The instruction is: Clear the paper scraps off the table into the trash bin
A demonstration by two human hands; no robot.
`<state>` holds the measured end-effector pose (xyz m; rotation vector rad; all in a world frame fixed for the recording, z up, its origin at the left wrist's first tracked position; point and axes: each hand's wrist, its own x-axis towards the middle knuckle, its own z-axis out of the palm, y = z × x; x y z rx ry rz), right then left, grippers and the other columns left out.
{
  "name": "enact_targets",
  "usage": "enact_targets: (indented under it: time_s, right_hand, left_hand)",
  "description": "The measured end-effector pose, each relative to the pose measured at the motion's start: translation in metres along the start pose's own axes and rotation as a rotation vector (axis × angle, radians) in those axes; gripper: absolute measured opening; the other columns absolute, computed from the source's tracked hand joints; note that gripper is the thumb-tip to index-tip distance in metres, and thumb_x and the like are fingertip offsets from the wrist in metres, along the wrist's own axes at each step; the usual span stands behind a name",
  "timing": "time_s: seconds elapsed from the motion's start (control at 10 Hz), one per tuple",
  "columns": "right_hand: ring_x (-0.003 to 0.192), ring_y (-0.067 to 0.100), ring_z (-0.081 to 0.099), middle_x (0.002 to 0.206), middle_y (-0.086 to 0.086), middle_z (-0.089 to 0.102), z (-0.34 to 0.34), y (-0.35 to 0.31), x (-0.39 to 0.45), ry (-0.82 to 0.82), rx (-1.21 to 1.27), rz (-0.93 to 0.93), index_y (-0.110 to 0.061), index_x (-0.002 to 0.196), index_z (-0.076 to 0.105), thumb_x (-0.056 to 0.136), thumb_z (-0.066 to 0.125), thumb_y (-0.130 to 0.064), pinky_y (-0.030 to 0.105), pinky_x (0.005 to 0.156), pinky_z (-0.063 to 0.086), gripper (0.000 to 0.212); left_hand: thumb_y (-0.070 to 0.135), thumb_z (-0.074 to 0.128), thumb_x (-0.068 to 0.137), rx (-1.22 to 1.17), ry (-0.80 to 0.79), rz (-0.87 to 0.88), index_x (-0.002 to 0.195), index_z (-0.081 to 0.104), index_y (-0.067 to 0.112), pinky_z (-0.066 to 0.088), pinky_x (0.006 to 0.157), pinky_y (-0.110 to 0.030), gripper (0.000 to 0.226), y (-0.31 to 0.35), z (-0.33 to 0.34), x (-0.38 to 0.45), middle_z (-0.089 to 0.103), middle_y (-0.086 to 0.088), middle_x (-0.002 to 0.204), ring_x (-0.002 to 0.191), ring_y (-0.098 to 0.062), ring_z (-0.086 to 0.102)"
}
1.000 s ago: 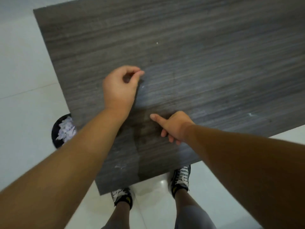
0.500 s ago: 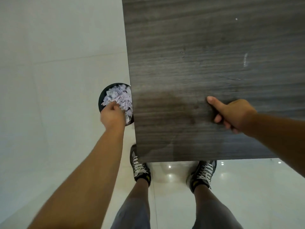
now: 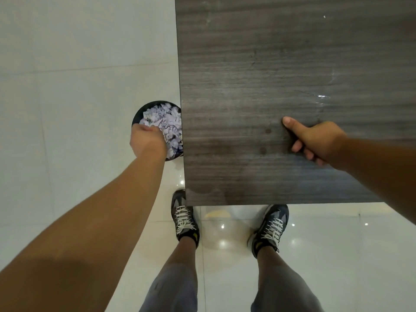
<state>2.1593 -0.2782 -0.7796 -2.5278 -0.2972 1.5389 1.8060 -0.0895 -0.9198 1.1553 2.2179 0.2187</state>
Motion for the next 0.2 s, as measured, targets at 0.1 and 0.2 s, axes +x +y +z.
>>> enact_targets:
  time_s: [0.1,0.2]
  right_hand:
    - [0.026,0.017,0.046,0.041,0.002,0.055,0.002,0.001,0.003,-0.002,-0.019,0.002,-0.022,0.061,0.081,0.057,0.054,-0.109,0.019,0.031,0.039,0.091]
    - [0.027,0.015,0.046,0.042,0.001,0.056,0.002,0.003,0.003,-0.021,-0.022,-0.006,-0.022,0.059,0.08,0.061,0.055,-0.107,0.018,0.032,0.038,0.088]
  left_hand:
    - [0.015,0.065,0.093,-0.027,-0.121,0.027,0.144,0.056,0.024,0.052,0.101,-0.031,0.052,-0.001,-0.012,-0.015,0.065,0.003,0.123,0.12,-0.023,0.065]
    - [0.022,0.064,0.098,-0.142,-0.125,0.263,0.156,0.051,0.022,0.047,0.114,-0.031,0.059,0.02,-0.012,-0.04,0.06,-0.002,0.148,0.134,-0.02,0.06]
